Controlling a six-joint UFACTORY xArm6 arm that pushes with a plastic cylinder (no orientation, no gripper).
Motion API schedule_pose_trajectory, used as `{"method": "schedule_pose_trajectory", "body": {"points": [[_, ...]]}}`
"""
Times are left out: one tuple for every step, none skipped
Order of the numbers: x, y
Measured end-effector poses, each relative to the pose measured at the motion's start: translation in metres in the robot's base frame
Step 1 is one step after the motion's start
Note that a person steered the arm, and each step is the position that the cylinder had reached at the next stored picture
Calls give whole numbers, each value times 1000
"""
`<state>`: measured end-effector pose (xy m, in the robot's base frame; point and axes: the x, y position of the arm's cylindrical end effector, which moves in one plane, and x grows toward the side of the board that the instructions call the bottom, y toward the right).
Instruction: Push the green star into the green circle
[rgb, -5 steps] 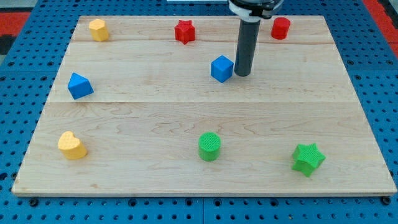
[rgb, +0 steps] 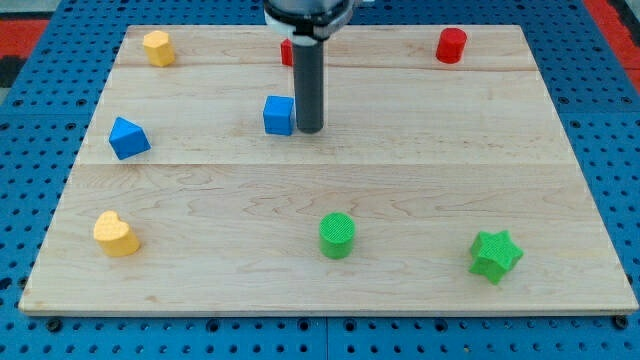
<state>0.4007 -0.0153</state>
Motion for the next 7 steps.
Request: {"method": "schedule_pose_trajectory", "body": {"points": [[36, 45], [55, 140], [61, 238], [104, 279], [175, 276], [175, 187], [160, 84]]}}
